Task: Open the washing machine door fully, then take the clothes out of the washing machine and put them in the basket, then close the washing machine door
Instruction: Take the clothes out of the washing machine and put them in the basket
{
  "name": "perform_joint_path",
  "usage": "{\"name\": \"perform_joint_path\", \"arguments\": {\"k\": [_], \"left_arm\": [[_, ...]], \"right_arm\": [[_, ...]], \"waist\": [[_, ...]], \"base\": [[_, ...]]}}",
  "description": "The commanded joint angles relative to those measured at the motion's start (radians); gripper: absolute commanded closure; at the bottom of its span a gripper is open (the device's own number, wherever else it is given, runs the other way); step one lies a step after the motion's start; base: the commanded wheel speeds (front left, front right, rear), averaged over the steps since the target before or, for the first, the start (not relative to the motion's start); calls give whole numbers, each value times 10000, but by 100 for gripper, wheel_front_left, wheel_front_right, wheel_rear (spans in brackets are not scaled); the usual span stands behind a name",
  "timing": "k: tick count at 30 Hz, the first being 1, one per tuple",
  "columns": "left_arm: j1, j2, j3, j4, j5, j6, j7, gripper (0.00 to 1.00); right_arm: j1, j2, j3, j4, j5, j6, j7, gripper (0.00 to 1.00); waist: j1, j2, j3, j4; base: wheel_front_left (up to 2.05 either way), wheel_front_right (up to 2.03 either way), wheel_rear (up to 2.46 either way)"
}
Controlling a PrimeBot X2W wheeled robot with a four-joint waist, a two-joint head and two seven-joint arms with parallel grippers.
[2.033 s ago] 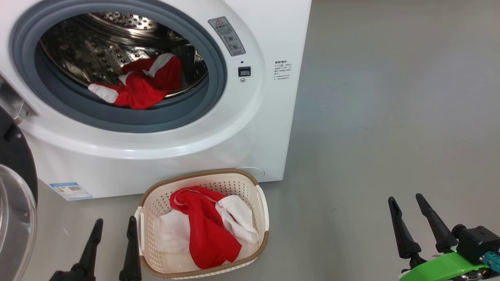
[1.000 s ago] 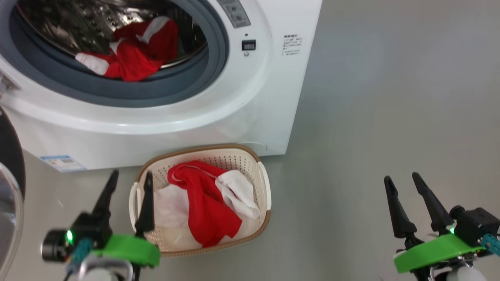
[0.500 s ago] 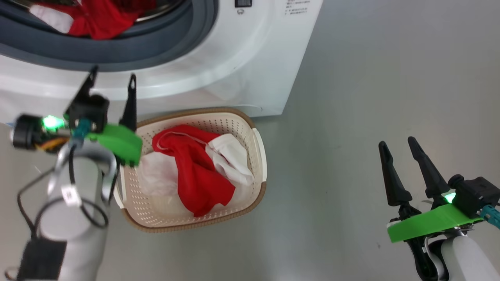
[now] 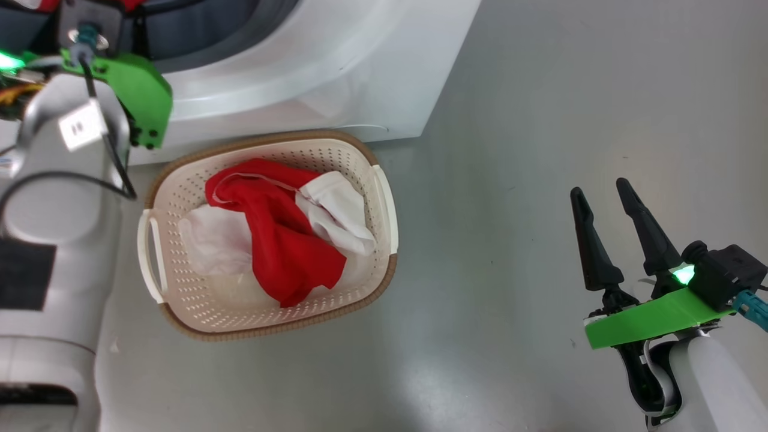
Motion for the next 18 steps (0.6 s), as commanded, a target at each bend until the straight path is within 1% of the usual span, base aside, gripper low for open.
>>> {"name": "perform_joint_path", "arguments": {"k": [1,10,18], "left_arm": [[-465,594,71,100,164,185,69,0],[-1765,1116,-125,1572,338,565,409,0],[-2374,1605,-232,2081,340,789,691,0]], "right_arm": [[-62,-21,248,-248,60,48,-65,0],[-245,90,498,-255,138,48,-65,0],[-390,211,589,-281,193,48,-65,0]], "waist": [[0,-1,161,-169],[0,-1,651,-689],[0,-1,1018,-1071]], "base": [[0,0,0],[0,0,0],[0,0,0]]}}
